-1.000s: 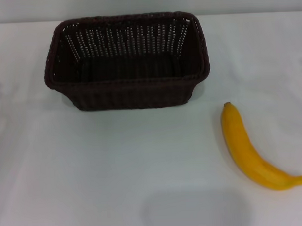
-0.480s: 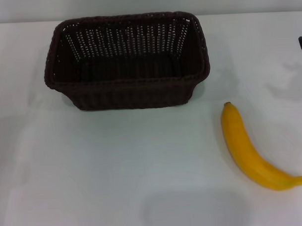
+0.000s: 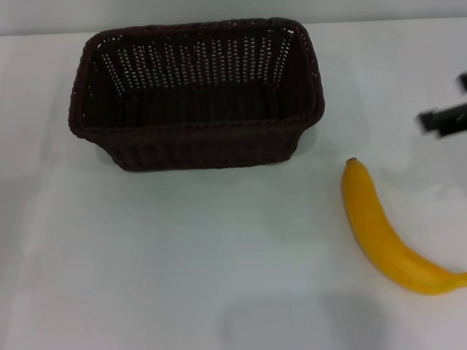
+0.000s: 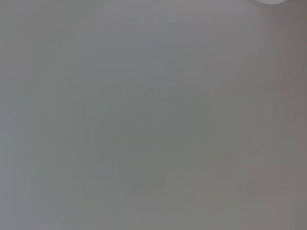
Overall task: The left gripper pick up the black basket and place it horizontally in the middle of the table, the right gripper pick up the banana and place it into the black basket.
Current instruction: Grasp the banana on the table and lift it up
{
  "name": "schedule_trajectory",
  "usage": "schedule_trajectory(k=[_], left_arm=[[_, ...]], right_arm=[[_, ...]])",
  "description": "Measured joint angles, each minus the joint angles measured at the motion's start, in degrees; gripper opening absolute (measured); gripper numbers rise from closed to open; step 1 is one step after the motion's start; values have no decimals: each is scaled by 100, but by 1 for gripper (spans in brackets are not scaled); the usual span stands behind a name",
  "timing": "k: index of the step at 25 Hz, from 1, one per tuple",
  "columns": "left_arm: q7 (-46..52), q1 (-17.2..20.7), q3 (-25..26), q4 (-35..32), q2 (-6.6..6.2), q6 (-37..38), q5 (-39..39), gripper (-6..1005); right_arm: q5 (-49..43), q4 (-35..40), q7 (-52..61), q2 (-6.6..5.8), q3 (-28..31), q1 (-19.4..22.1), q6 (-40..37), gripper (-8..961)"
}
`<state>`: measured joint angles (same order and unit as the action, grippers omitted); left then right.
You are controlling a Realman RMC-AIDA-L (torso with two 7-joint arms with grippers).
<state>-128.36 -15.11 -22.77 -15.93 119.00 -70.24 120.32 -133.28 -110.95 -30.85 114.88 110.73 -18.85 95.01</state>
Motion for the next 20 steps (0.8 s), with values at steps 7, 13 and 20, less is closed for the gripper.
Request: schedule_trajectory(k=[7, 13, 20], left_arm=[[-15, -11, 1, 2, 1, 91, 186, 863], [-23, -11, 0, 36, 3, 98, 196, 861], [-55, -61, -6, 63, 0, 99, 201, 862]], right_arm=[[-1135, 0, 1285, 25, -1511, -259, 76, 868], [-1454, 167, 1718, 36, -2588, -216, -327, 868], [-1723, 804, 2082, 40, -3404, -269, -777, 861]])
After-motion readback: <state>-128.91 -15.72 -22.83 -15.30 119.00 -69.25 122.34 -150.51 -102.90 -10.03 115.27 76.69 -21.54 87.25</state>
